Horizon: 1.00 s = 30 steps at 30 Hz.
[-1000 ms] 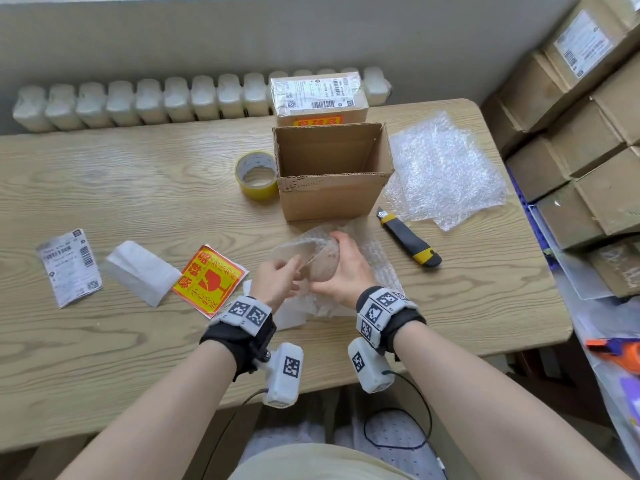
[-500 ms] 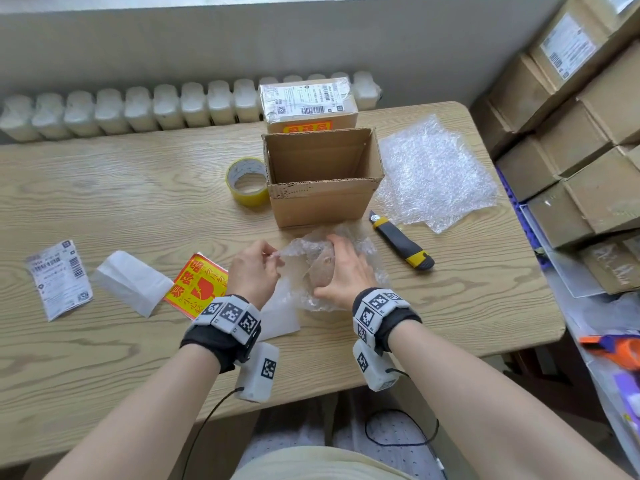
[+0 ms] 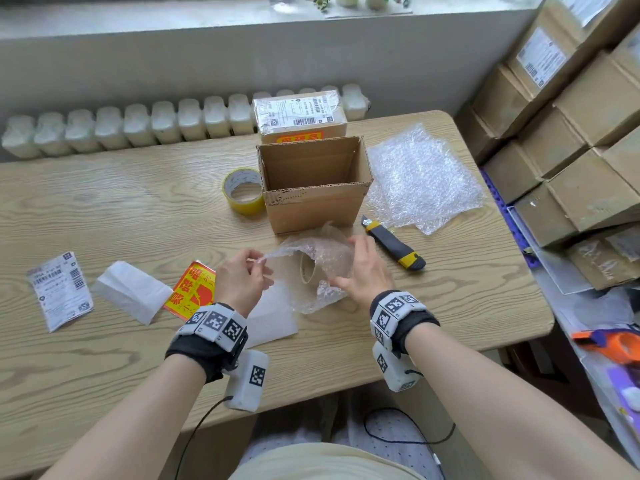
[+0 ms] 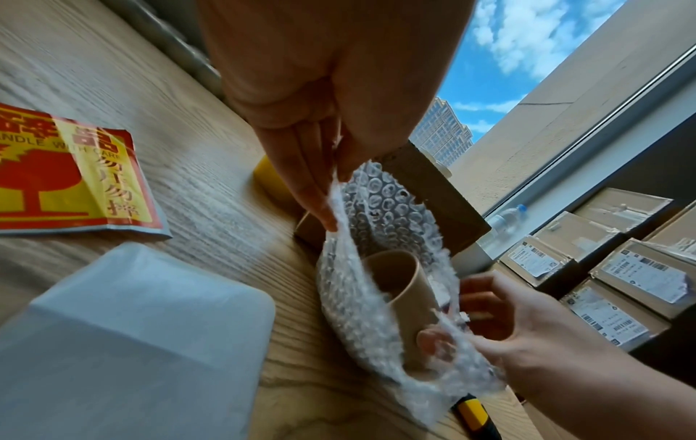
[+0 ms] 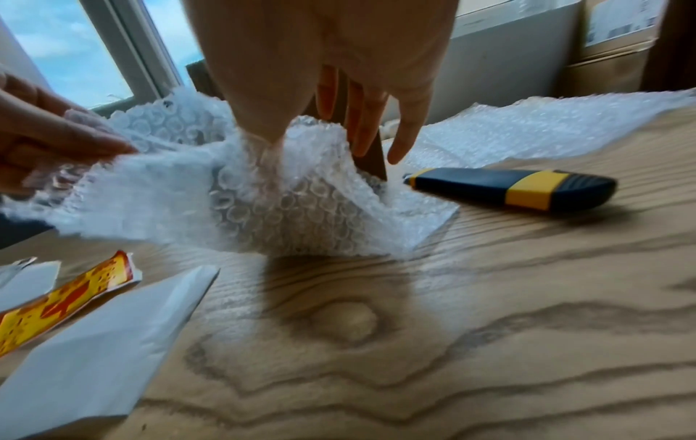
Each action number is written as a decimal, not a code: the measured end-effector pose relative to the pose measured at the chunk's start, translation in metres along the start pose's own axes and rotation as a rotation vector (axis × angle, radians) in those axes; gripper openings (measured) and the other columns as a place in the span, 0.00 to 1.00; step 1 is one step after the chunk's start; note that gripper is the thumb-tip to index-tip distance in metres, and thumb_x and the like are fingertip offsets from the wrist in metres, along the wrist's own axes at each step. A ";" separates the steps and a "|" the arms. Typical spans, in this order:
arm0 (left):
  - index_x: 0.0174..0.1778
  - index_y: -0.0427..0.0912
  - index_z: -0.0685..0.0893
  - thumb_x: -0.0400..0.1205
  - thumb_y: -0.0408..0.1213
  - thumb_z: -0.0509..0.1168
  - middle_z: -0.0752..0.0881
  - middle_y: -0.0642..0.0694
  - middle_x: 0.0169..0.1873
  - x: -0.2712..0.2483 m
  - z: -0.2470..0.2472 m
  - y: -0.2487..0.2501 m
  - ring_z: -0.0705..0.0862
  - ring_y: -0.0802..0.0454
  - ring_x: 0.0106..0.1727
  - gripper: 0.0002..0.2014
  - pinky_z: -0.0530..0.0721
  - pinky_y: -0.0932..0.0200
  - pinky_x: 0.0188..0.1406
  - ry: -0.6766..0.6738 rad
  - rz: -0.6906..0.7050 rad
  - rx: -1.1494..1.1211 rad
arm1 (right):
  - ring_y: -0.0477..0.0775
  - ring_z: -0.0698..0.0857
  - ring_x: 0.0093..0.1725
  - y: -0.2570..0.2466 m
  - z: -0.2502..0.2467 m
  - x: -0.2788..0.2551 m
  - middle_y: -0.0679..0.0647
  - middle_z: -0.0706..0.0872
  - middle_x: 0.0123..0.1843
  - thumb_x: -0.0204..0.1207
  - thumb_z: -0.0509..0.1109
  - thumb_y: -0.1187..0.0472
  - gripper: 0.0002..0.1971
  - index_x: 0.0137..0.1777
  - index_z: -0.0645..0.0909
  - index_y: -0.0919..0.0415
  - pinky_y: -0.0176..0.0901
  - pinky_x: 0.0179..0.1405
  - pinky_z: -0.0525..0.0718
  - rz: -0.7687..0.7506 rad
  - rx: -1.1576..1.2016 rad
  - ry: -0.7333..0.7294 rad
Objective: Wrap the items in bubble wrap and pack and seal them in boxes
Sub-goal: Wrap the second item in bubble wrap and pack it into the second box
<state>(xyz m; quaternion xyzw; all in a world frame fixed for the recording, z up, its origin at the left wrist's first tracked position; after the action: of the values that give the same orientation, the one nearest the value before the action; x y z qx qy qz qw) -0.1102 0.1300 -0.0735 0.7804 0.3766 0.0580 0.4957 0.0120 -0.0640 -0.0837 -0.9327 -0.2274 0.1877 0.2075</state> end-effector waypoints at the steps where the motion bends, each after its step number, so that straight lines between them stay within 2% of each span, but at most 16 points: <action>1: 0.46 0.44 0.81 0.83 0.29 0.61 0.88 0.44 0.33 -0.001 0.000 0.002 0.89 0.49 0.31 0.07 0.89 0.50 0.36 -0.007 0.007 -0.007 | 0.54 0.79 0.63 0.005 -0.004 -0.002 0.53 0.75 0.66 0.67 0.79 0.47 0.36 0.69 0.67 0.58 0.50 0.61 0.78 0.040 0.020 0.001; 3: 0.50 0.44 0.83 0.83 0.26 0.58 0.88 0.42 0.32 -0.003 0.002 0.007 0.89 0.47 0.31 0.11 0.88 0.51 0.37 -0.035 0.028 -0.013 | 0.55 0.81 0.61 0.013 -0.007 -0.005 0.54 0.81 0.62 0.71 0.77 0.48 0.28 0.66 0.72 0.58 0.51 0.59 0.80 0.109 0.040 -0.031; 5: 0.51 0.41 0.86 0.82 0.22 0.57 0.87 0.41 0.31 -0.004 0.004 0.010 0.88 0.46 0.30 0.15 0.88 0.53 0.36 -0.062 0.043 -0.014 | 0.59 0.83 0.58 0.015 -0.012 -0.006 0.57 0.85 0.57 0.76 0.73 0.53 0.19 0.63 0.76 0.59 0.50 0.56 0.81 0.135 0.046 -0.031; 7: 0.50 0.40 0.87 0.81 0.22 0.56 0.87 0.40 0.31 -0.007 0.003 0.013 0.88 0.46 0.30 0.15 0.88 0.54 0.36 -0.068 0.042 -0.020 | 0.59 0.85 0.55 0.012 -0.021 -0.007 0.58 0.87 0.53 0.78 0.69 0.57 0.11 0.58 0.80 0.60 0.49 0.54 0.82 0.124 0.096 0.030; 9: 0.47 0.41 0.87 0.82 0.23 0.56 0.87 0.40 0.31 -0.009 0.000 0.015 0.88 0.45 0.31 0.15 0.88 0.51 0.40 -0.065 0.038 -0.046 | 0.59 0.85 0.53 0.006 -0.032 -0.007 0.58 0.88 0.51 0.80 0.67 0.58 0.08 0.54 0.81 0.60 0.49 0.52 0.82 0.093 0.129 0.088; 14: 0.36 0.52 0.85 0.81 0.24 0.57 0.88 0.42 0.29 -0.011 -0.010 0.023 0.88 0.44 0.32 0.19 0.89 0.48 0.43 -0.038 0.060 -0.086 | 0.65 0.83 0.48 -0.009 -0.044 -0.017 0.61 0.86 0.47 0.83 0.60 0.60 0.07 0.53 0.78 0.61 0.48 0.42 0.77 0.009 0.127 0.190; 17: 0.34 0.53 0.85 0.79 0.23 0.57 0.88 0.43 0.28 -0.014 -0.015 0.026 0.88 0.46 0.32 0.20 0.89 0.47 0.45 -0.027 0.073 -0.093 | 0.65 0.83 0.46 -0.016 -0.050 -0.021 0.62 0.85 0.46 0.84 0.57 0.60 0.08 0.53 0.76 0.62 0.49 0.40 0.75 -0.013 0.170 0.234; 24: 0.33 0.48 0.84 0.76 0.23 0.57 0.88 0.45 0.28 -0.016 -0.017 0.022 0.88 0.47 0.32 0.17 0.89 0.44 0.44 -0.026 0.079 -0.014 | 0.60 0.82 0.45 -0.019 -0.047 -0.027 0.57 0.83 0.44 0.83 0.59 0.59 0.05 0.48 0.74 0.60 0.52 0.44 0.80 -0.052 0.254 0.189; 28: 0.33 0.47 0.83 0.77 0.22 0.55 0.87 0.45 0.29 -0.015 -0.018 0.011 0.87 0.47 0.32 0.17 0.88 0.43 0.43 -0.022 0.060 0.016 | 0.54 0.82 0.48 -0.017 -0.027 -0.032 0.54 0.82 0.50 0.80 0.64 0.62 0.04 0.51 0.80 0.59 0.53 0.53 0.81 -0.107 0.247 0.114; 30: 0.34 0.46 0.84 0.76 0.22 0.56 0.87 0.47 0.28 -0.016 -0.019 0.007 0.86 0.46 0.33 0.17 0.88 0.45 0.43 -0.019 0.067 0.039 | 0.52 0.81 0.50 -0.012 -0.018 -0.034 0.53 0.81 0.54 0.79 0.64 0.64 0.07 0.52 0.82 0.58 0.50 0.56 0.80 -0.104 0.239 0.104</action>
<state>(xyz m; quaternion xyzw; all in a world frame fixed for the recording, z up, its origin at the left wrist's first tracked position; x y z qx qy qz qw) -0.1264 0.1313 -0.0534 0.8026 0.3464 0.0597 0.4819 -0.0121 -0.0763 -0.0542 -0.8969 -0.2402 0.1537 0.3380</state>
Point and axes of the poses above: each hand's wrist, its own x-axis towards the middle knuckle, its own z-axis out of the palm, y = z × x, the point moved 7 cm from there along x, towards the middle knuckle
